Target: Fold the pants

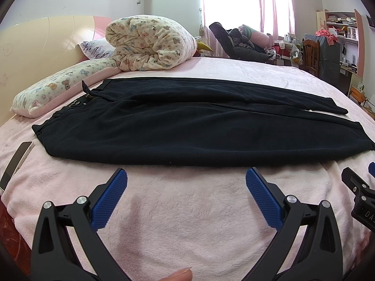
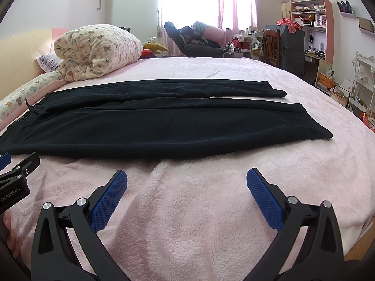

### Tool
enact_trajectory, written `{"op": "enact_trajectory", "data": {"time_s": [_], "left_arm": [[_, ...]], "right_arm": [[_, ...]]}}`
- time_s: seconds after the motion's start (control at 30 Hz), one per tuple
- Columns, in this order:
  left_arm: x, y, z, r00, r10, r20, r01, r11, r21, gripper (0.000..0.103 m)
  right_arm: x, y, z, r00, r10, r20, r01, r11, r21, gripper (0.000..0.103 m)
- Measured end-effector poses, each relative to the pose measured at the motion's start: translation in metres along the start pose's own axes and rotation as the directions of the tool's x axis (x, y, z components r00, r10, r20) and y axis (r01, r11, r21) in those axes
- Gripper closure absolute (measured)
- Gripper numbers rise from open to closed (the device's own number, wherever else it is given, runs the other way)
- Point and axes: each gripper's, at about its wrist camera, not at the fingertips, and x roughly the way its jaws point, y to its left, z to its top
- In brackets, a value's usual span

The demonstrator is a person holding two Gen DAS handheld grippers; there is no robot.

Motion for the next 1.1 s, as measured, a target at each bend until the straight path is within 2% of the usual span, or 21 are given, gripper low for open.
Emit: {"op": "enact_trajectory", "data": {"time_s": [1.1], "left_arm": [[0.0003, 0.0, 0.0005, 1.0, -0.003, -0.005, 0.003, 1.0, 0.0, 0.002]], "right_arm": [[0.0015, 0.0021, 0.0019, 1.0, 0.004, -0.005, -0.004, 1.0, 0.002, 0.001]]}}
